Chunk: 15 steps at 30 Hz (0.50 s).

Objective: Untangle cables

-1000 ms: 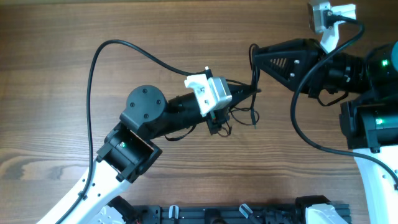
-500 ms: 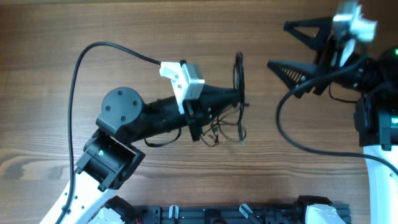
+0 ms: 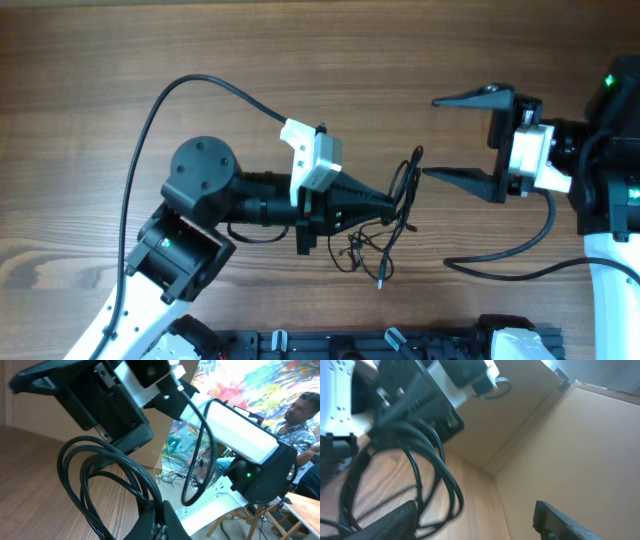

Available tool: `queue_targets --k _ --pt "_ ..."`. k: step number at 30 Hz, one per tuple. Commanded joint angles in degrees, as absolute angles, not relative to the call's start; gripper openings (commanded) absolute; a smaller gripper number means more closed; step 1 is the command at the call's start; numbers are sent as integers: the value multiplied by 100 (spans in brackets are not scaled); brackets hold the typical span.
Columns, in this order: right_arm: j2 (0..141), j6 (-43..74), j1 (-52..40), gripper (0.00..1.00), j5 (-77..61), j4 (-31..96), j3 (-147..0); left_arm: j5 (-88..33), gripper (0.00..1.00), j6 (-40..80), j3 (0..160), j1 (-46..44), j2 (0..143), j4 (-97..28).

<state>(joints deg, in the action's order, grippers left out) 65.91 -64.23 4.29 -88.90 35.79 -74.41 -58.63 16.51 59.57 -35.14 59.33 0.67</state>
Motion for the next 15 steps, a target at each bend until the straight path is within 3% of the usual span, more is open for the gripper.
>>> queue_targets --k 1,12,15 --pt "6578 -6176 436 75 -9299 3612 -7465 -5804 4 1278 6001 -3487 6003 121" --pt "6580 -6110 283 74 -9297 3614 -7465 -5804 4 1221 6001 -3590 6042 425" --pt "6580 -6101 268 56 -9297 3695 -7465 -5804 4 1223 6001 -3590 6110 578"
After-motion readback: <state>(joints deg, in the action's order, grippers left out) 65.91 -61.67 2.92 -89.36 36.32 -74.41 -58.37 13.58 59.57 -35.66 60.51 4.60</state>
